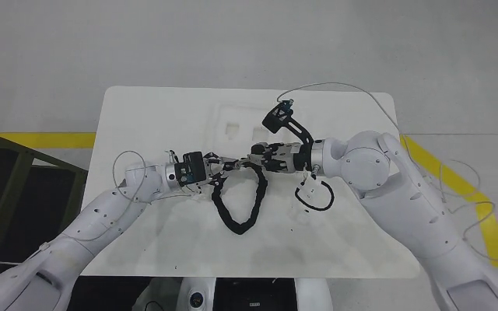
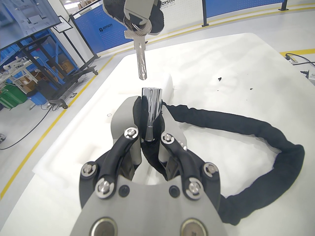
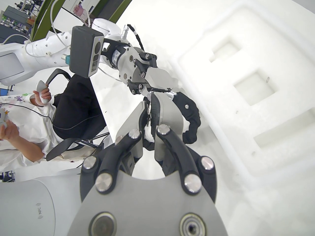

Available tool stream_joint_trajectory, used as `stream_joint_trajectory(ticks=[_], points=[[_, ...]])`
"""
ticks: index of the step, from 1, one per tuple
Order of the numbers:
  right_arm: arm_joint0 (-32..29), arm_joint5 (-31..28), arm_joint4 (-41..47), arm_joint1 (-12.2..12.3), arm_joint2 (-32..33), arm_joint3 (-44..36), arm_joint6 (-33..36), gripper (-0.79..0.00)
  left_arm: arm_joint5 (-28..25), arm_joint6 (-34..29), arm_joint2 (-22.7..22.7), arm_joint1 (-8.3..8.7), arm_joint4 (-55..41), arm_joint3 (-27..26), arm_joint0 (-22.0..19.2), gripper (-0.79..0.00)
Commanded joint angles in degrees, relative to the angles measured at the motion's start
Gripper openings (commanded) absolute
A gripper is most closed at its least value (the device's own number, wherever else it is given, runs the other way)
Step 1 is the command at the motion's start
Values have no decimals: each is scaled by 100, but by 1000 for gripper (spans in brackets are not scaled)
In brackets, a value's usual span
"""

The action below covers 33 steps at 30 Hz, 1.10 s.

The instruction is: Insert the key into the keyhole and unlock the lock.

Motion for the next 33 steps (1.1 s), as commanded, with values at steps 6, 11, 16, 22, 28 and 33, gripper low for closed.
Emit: stream_joint_trajectory(ticks=[6,11,16,22,28,33], points=[[-18,3,0,0,0,-1,-30,-785,-2,-2,1,1,0,-2,0,-785],[-158,-39,-41,-1,-3,-177,-117,-785,87,-209,-69,-1,-44,-60,88,-785],[-142,267,39,-17,-16,-251,57,-785,79,-325,-210,12,-52,-142,215,-785],[-147,640,72,-37,-9,-227,107,-785,57,-314,-335,7,-44,-176,316,-785],[-130,755,93,-73,-51,-127,38,-785,57,-314,-335,7,-44,-176,316,-785],[-116,822,46,-104,-96,-97,-39,-785,57,-314,-335,7,-44,-176,316,-785]])
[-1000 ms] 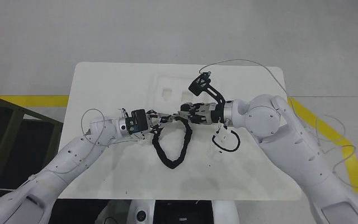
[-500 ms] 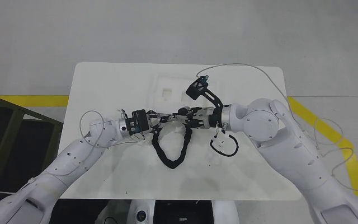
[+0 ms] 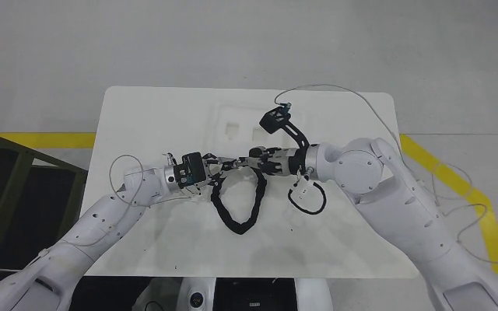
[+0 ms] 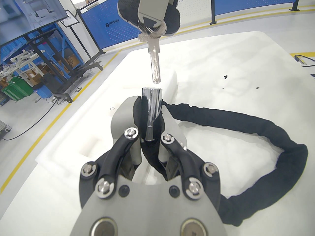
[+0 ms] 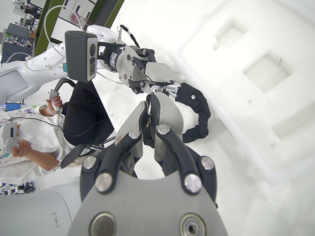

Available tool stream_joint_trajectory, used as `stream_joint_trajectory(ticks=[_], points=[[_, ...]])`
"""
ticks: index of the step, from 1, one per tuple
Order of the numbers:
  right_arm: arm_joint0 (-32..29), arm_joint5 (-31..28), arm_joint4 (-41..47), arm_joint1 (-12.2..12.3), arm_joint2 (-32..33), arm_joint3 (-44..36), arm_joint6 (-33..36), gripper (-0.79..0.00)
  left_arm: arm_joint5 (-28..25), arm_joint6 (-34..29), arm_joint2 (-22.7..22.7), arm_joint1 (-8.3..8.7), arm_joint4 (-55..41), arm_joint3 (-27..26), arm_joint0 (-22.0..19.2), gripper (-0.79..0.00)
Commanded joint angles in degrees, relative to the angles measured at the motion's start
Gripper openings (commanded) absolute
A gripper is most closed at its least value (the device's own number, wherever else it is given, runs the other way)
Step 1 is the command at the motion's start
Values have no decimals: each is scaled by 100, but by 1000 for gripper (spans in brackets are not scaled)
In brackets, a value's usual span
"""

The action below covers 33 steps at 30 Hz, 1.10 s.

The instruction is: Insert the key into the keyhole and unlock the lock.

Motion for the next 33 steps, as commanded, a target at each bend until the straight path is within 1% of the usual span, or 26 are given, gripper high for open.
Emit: stream_joint_trajectory(ticks=[1,20,33], points=[[2,17,-11,-8,-9,0,-11,-785,0,0,0,0,0,0,0,-785],[-32,153,-175,-72,-32,-17,-92,-785,0,0,0,0,0,0,0,-785],[16,404,-495,-134,-181,-162,-2,-785,0,0,0,0,0,0,0,-785]])
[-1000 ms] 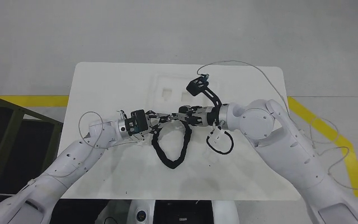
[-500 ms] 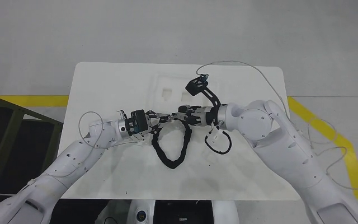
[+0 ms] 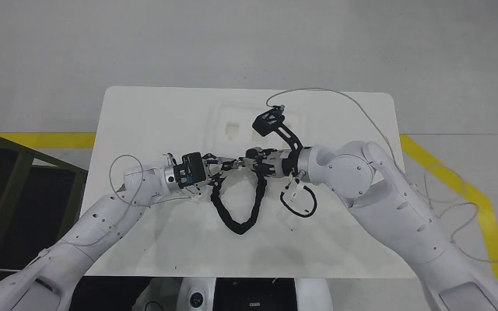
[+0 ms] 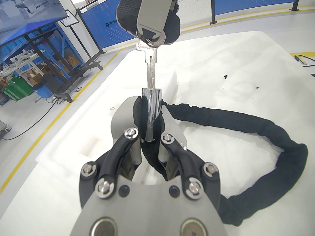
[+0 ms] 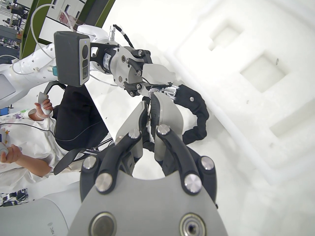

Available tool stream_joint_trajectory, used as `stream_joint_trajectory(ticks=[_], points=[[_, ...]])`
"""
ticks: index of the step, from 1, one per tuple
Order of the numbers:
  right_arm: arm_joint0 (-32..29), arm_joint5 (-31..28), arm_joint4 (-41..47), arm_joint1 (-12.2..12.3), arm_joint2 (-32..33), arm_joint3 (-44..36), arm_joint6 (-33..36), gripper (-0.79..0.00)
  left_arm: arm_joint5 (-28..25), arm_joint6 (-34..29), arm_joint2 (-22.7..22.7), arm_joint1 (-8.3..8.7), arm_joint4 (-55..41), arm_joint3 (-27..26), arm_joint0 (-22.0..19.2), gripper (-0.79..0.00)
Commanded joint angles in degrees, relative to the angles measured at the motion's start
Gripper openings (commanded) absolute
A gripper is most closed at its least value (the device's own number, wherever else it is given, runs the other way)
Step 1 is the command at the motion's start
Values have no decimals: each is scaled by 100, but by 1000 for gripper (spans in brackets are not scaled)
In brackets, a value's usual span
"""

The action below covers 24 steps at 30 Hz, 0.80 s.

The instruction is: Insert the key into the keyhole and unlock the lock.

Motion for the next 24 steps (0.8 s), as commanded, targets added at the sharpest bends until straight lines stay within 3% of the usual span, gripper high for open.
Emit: stream_joint_trajectory(ticks=[1,24], points=[[4,25,-18,-12,-20,6,-10,-785,0,0,0,0,0,0,0,-785],[212,282,-177,-194,-344,205,152,-785,0,0,0,0,0,0,0,-785]])
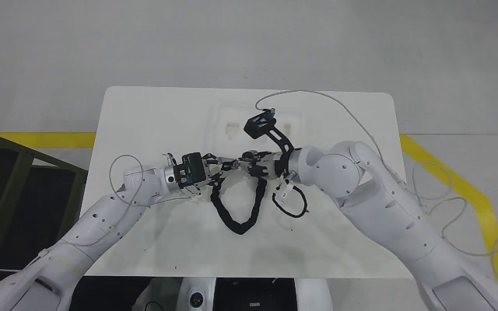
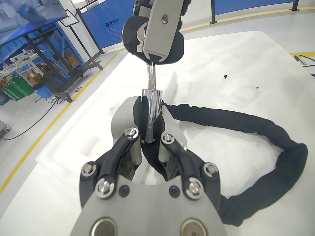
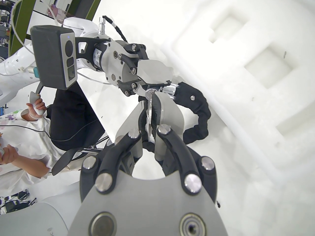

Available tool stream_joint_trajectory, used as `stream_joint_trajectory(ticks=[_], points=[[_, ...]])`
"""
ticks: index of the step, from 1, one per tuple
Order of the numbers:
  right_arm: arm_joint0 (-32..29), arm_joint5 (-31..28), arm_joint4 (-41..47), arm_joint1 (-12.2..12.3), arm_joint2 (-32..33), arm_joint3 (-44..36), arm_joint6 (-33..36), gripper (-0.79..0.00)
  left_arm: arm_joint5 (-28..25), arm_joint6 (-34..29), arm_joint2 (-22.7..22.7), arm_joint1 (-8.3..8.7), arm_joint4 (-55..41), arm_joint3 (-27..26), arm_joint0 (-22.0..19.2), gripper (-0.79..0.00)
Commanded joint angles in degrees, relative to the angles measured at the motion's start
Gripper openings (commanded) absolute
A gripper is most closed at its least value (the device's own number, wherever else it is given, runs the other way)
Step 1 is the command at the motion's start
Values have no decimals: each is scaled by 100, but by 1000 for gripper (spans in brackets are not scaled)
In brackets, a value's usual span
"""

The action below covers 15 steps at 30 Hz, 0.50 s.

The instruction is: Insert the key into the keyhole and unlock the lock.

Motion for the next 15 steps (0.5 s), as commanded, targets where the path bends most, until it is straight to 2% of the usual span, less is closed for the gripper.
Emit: stream_joint_trajectory(ticks=[1,9,10,11,15], points=[[24,8,-4,-20,-40,25,6,-785,0,0,0,0,0,0,0,-785],[111,123,-139,-89,-137,86,4,-776,0,0,0,0,0,0,0,-785],[112,135,-146,-95,-139,78,8,-653,0,0,0,0,0,0,0,-785],[112,141,-148,-100,-137,70,8,-588,0,0,0,0,0,0,0,-785],[104,129,-158,-116,-128,71,30,-483,0,0,0,0,0,0,0,-785]])
